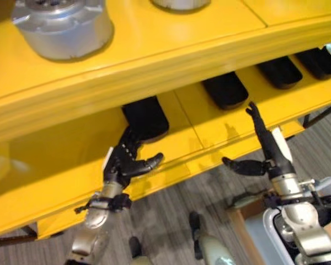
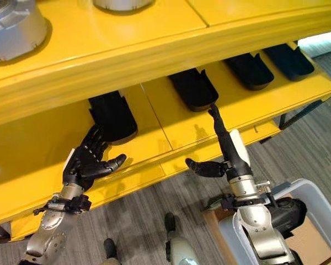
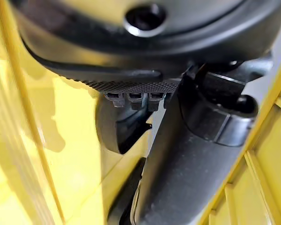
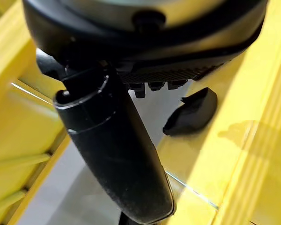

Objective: Move parts from the plastic box to the shelf.

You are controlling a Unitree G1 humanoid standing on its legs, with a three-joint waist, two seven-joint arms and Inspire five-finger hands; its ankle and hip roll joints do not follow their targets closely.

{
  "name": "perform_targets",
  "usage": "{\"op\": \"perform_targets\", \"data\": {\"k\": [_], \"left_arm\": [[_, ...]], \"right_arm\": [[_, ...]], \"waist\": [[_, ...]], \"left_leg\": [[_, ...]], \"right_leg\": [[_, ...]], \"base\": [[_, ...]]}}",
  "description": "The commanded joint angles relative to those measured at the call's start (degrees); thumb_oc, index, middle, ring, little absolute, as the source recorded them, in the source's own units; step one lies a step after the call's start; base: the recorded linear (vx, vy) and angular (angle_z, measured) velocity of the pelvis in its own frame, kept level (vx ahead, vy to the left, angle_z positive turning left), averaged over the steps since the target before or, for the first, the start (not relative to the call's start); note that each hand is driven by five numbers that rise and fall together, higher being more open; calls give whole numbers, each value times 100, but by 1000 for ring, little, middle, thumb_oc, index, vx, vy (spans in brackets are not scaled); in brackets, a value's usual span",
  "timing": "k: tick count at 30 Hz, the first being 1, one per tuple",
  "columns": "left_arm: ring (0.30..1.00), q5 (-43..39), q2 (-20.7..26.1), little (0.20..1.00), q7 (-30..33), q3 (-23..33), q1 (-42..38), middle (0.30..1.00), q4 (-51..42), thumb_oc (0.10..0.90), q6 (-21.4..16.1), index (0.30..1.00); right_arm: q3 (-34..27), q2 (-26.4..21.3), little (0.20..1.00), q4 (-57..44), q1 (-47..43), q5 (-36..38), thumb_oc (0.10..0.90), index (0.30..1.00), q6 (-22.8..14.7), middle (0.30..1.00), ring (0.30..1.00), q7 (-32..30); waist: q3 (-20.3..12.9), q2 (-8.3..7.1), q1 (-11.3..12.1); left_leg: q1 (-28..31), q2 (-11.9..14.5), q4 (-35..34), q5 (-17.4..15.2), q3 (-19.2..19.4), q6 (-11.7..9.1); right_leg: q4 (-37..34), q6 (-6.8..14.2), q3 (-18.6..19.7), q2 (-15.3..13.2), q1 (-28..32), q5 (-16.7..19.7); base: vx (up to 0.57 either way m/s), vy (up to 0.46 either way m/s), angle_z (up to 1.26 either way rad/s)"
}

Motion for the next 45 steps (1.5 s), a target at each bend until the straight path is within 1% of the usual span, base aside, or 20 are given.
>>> {"op": "perform_targets", "data": {"k": [1,4,5,7,12,14,21,22,23,24,25,27,30,31,35,37,41,42,43,45], "left_arm": [[1000,-83,-1,1000,-307,428,21,1000,-394,900,-827,1000],[1000,-64,-46,1000,-459,599,344,1000,-489,900,-816,1000],[1000,-35,-44,1000,-485,630,425,1000,-515,900,-801,1000],[1000,16,-45,1000,-562,676,532,1000,-514,900,-786,1000],[1000,21,-69,1000,-618,701,620,1000,-562,900,-779,1000],[1000,126,6,1000,-606,765,652,1000,-687,900,-783,1000],[1000,435,201,1000,-511,718,354,1000,-768,900,-801,1000],[1000,456,212,1000,-479,713,315,1000,-761,900,-810,1000],[1000,507,262,1000,-405,743,261,1000,-787,900,-798,1000],[1000,528,274,1000,-390,781,252,1000,-808,900,-790,1000],[1000,519,254,1000,-377,807,251,1000,-850,900,-775,1000],[1000,470,250,1000,-402,822,270,1000,-882,900,-762,1000],[1000,419,256,1000,-419,838,310,1000,-940,900,-725,1000],[1000,377,288,1000,-454,890,399,1000,-1033,900,-694,1000],[1000,402,300,1000,-453,937,421,1000,-1034,900,-684,1000],[1000,437,263,1000,-434,993,449,1000,-986,900,-718,1000],[1000,387,216,1000,-434,999,465,1000,-969,900,-742,1000],[1000,325,175,1000,-458,971,475,1000,-964,900,-744,1000],[1000,325,174,1000,-458,969,475,1000,-964,900,-744,1000],[1000,276,130,1000,-509,927,465,1000,-924,900,-737,1000]], "right_arm": [[-138,-193,1000,-390,-278,444,900,1000,-606,1000,1000,61],[-128,-169,1000,-308,-239,687,900,1000,-574,1000,1000,383],[-111,-144,1000,-256,-256,731,900,1000,-559,1000,1000,437],[-79,-130,1000,-242,-266,784,900,1000,-535,1000,1000,572],[-146,0,1000,-225,-70,935,900,1000,-465,1000,1000,750],[-86,83,1000,-213,-13,987,900,1000,-386,1000,1000,853],[170,199,1000,-219,-159,868,900,1000,-246,1000,1000,1001],[202,214,1000,-227,-213,841,900,1000,-238,1000,1000,1008],[281,239,1000,-220,-398,770,900,1000,-206,1000,1000,987],[307,259,1000,-218,-444,776,900,1000,-210,1000,1000,969],[345,286,1000,-198,-510,785,900,1000,-206,1000,1000,929],[373,328,1000,-179,-523,818,900,1000,-192,1000,1000,946],[412,363,1000,-143,-539,807,900,1000,-175,1000,1000,948],[486,428,1000,-76,-550,843,900,1000,-151,1000,1000,979],[490,471,1000,-58,-515,826,900,1000,-134,1000,1000,980],[444,461,1000,-107,-429,803,900,1000,-160,1000,1000,979],[387,416,1000,-157,-362,849,900,1000,-171,1000,1000,997],[312,368,1000,-205,-294,930,900,1000,-205,1000,1000,994],[310,367,1000,-206,-292,930,900,1000,-204,1000,1000,995],[188,302,1000,-286,-137,1059,900,1000,-249,1000,1000,1045]], "waist": [[-572,-6,-19],[-702,-118,71],[-721,-141,154],[-757,-143,137],[-890,-50,90],[-949,26,67],[-881,-50,-53],[-834,-76,-34],[-692,-54,93],[-664,-28,135],[-622,45,200],[-667,86,237],[-701,122,297],[-820,108,395],[-919,9,423],[-1038,-108,382],[-1078,-124,343],[-1087,-120,250],[-1086,-118,256],[-1103,-69,101]], "left_leg": [[-133,-793,-234,604,-571,316],[-66,-1349,77,-155,-746,558],[-83,-1656,183,-355,-1044,642],[-38,-1787,174,-618,-1046,791],[265,-1747,-128,-632,-799,914],[416,-1843,-297,-647,-594,1043],[536,-2125,-554,-635,33,1280],[529,-2118,-520,-653,145,1291],[501,-2015,-465,-667,350,1289],[492,-1964,-477,-647,434,1274],[496,-1847,-516,-593,580,1256],[495,-1766,-577,-552,679,1243],[482,-1685,-597,-535,769,1236],[444,-1602,-592,-552,918,1214],[427,-1582,-554,-580,1017,1182],[444,-1503,-579,-563,1182,1091],[513,-1301,-669,-458,1325,988],[582,-1109,-754,-341,1455,872],[588,-1106,-760,-339,1460,870],[653,-778,-843,-133,1607,672]], "right_leg": [[73,185,-36,84,245,-445],[-266,223,169,66,518,-299],[-310,259,282,79,546,-241],[-302,285,343,126,630,-232],[-247,386,467,76,752,-205],[-215,548,617,-39,690,-85],[-118,1034,1072,-277,237,439],[-79,1080,1082,-268,157,542],[147,1066,415,-377,-3,457],[193,990,8,-492,11,365],[393,846,-655,-732,123,139],[513,787,-901,-902,313,23],[673,775,-1046,-1115,507,-93],[682,820,-1175,-1423,734,-18],[475,904,-1146,-1497,941,90],[24,999,-1039,-1414,1001,62],[-54,950,-874,-1181,965,-51],[-108,887,-782,-992,969,-147],[-108,885,-777,-989,970,-146],[-142,764,-649,-700,976,-289]], "base": [[73,-48,-44],[75,23,-32],[40,60,-47],[48,75,-51],[23,179,-30],[-59,369,-20],[-137,285,-55],[-164,79,-76],[-172,63,-83],[-213,50,-90],[-136,13,-93],[-90,-11,-76],[-60,-70,-73],[-57,-127,-50],[7,-142,-45],[23,-226,-28],[4,-263,-52],[8,-204,-51],[7,-384,-52],[0,-304,-59]]}}
